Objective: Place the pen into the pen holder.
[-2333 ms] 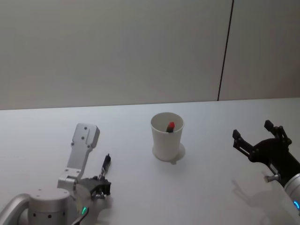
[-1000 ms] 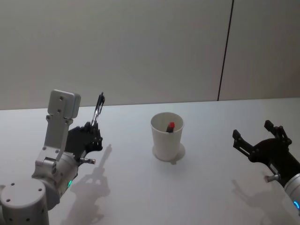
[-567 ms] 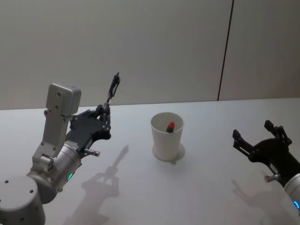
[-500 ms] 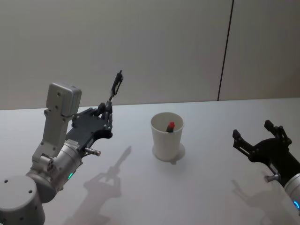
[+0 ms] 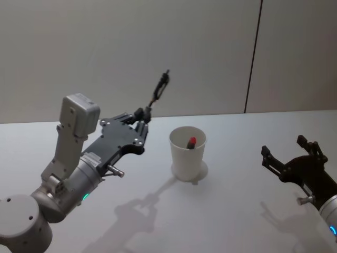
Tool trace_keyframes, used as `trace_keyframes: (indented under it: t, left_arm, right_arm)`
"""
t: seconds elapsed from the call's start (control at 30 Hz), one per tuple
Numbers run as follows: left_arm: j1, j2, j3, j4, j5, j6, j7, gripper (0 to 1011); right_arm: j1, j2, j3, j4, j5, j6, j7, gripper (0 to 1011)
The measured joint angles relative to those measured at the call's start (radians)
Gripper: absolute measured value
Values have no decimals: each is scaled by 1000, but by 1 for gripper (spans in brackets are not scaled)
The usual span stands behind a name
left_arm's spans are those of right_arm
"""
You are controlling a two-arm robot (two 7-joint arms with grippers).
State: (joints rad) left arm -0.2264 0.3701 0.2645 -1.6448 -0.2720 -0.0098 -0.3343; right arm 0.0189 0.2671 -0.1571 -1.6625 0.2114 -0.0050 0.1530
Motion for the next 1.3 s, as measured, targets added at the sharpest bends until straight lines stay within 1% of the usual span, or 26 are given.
trace_keyframes:
  t: [0.07,0.1,0.17,0.27,0.3,0.33,0.53,0.57,0.67,0.8,0.97,1.0,1.07,1.3]
  left_arm:
    - [-2,-1,1,3,0,-7,-11,139]
    - [-7,-3,3,9,0,-19,-35,139]
    - [-11,-4,6,15,0,-29,-57,139]
    - [-23,-10,13,31,0,-55,-118,139]
    - [-25,-11,14,35,0,-59,-130,139]
    - [-30,-13,17,41,0,-68,-156,139]
    - [-50,-25,30,67,1,-95,-240,140]
    - [-58,-30,35,77,4,-102,-263,139]
    - [-73,-41,45,94,15,-112,-307,139]
    - [-91,-53,57,114,34,-121,-353,139]
    - [-111,-67,71,136,66,-123,-399,139]
    - [-111,-67,71,136,66,-123,-399,139]
    - [-122,-74,79,148,85,-119,-415,139]
    - [-142,-89,94,170,119,-103,-428,139]
  right_arm:
    - [0,0,0,0,0,0,0,1002]
    - [0,0,0,0,0,0,0,1002]
    - [0,0,0,0,0,0,0,1002]
    - [0,0,0,0,0,0,0,1002]
    - [0,0,0,0,0,0,0,1002]
    - [0,0,0,0,0,0,0,1002]
    - [0,0,0,0,0,0,0,1002]
    - [0,0,0,0,0,0,0,1002]
    - [0,0,0,0,0,0,0,1002]
    - [0,0,0,0,0,0,0,1002]
    - [0,0,0,0,0,0,0,1001]
    - [0,0,0,0,0,0,0,1002]
    - [0,0,0,0,0,0,0,1002]
    - [0,0,0,0,0,0,0,1002]
